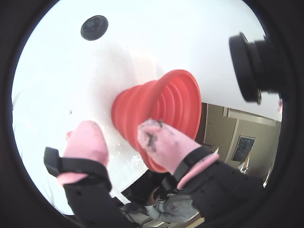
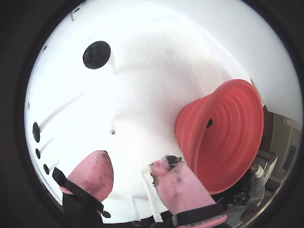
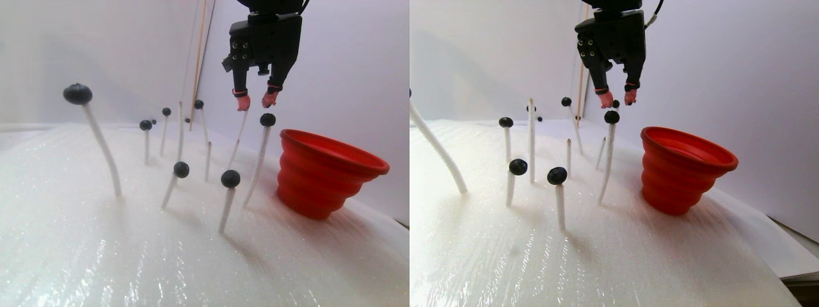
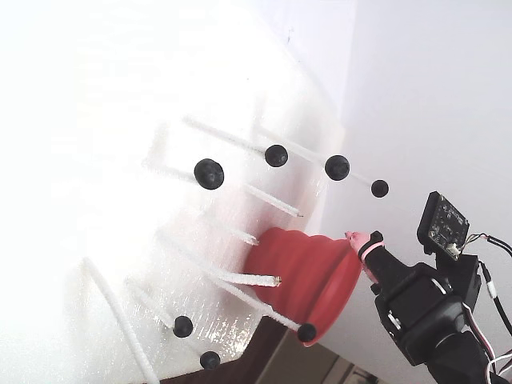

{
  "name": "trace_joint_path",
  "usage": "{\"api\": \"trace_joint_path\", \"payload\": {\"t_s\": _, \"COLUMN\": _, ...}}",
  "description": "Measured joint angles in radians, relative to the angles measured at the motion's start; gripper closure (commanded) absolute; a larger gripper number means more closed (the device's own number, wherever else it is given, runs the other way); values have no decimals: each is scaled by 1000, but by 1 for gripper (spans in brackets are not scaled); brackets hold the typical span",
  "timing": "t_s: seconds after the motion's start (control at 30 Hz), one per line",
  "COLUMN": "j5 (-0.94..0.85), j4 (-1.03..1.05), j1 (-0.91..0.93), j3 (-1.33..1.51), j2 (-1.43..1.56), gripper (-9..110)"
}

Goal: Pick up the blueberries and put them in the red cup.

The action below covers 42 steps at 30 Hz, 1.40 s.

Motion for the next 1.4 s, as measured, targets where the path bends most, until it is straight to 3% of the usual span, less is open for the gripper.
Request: {"api": "trace_joint_path", "payload": {"t_s": 1.4, "j5": -141, "j4": -66, "j1": -52, "j3": -219, "j2": -163, "gripper": 85}}
